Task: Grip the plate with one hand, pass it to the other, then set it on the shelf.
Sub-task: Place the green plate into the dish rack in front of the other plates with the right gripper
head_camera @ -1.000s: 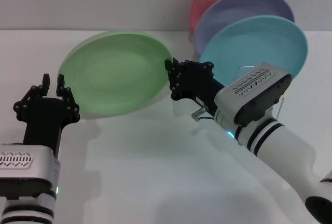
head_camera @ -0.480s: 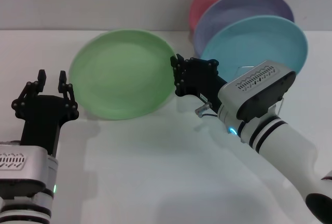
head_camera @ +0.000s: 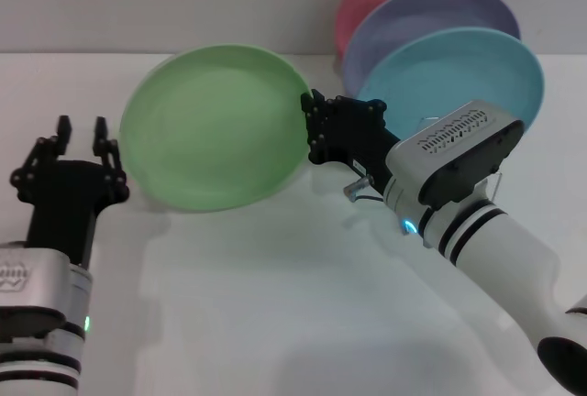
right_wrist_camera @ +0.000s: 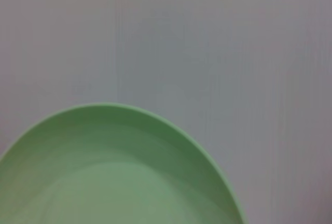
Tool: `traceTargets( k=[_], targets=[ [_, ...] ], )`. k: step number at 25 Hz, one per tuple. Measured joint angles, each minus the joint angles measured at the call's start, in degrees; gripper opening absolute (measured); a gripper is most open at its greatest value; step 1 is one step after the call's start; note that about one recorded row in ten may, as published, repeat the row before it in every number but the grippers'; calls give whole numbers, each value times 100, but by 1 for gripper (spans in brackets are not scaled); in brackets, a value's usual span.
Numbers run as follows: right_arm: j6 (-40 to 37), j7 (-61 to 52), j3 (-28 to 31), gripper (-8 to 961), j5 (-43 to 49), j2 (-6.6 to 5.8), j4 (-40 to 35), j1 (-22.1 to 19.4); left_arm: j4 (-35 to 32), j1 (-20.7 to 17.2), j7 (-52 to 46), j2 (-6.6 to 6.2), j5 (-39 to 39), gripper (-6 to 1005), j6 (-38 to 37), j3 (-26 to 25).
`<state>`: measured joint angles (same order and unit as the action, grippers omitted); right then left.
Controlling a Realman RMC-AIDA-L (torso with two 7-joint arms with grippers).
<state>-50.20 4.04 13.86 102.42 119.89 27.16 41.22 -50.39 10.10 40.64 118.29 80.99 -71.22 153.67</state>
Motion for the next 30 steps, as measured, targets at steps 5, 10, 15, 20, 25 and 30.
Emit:
traceTargets(
  k=[5, 10, 15, 20, 25, 30],
  targets=[
    [-151, 3, 117, 24, 2, 0, -7, -13, 185, -23, -713, -34, -338, 327, -27, -478],
    [-614, 43, 58, 29, 96, 0, 13, -96, 751, -133, -2200, -89, -1159, 327, -69, -1188],
    [-1349, 49, 85, 35, 752, 0, 101, -382, 2042, 76, -4187, -52, -1984, 343, -109, -1983],
    [-2253, 173, 82, 40, 1184, -4, 302, -846, 3400, 548, -5654, -13, -2187, 396, -408, -2234],
    [-3081, 669, 62, 45, 1220, -35, 642, -1465, 3675, 691, -5767, -20, -2197, 588, -433, -2283],
    [-3728, 780, 132, 50, 1201, -47, 663, -2057, 3689, 748, -5785, -15, -2218, 784, -394, -2323]
  ],
)
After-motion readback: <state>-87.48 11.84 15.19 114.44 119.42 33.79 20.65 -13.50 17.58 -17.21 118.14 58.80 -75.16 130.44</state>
